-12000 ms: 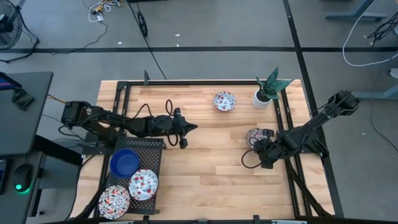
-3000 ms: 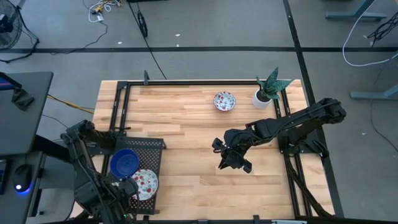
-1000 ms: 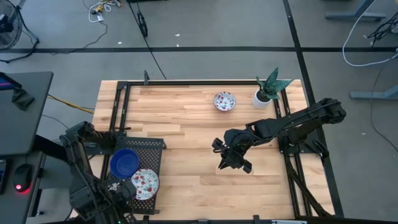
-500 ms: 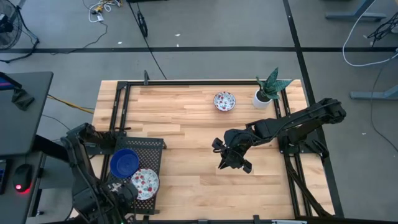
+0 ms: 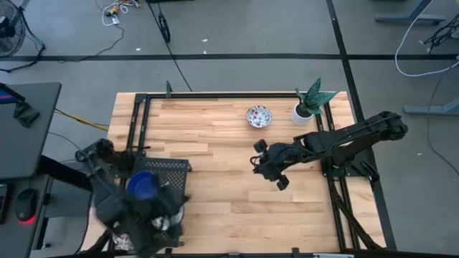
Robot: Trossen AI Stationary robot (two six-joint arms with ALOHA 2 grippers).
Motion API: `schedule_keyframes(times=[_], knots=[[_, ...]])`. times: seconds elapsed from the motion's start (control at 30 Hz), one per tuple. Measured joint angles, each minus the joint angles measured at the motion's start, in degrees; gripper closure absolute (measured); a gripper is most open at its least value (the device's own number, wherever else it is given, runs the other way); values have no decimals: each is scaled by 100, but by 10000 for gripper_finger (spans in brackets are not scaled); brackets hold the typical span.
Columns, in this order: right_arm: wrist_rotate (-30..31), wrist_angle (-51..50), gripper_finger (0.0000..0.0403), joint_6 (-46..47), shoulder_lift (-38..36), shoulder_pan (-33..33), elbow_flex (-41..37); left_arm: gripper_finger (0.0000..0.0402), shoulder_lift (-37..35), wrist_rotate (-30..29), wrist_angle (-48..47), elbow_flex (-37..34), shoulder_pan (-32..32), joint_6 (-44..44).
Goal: Pick & Place Mini bowls
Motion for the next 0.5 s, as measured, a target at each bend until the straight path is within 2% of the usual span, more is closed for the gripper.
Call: schedule_keyframes(times=[0.1, 0.2, 0.4, 0.5], knots=[[304, -259, 386, 479, -8, -72, -75, 395, 25, -843, -3, -6, 636, 1040], [808, -474, 399, 991, -84, -141, -363, 395, 47, -1245, -8, -3, 1322, 1867], [2401, -995, 395, 2647, -737, -172, -997, 398, 285, -1284, 57, -4, 2734, 2941], [2604, -1352, 399, 3575, -1236, -174, -1325, 397, 528, -1213, 224, -6, 3339, 3468]])
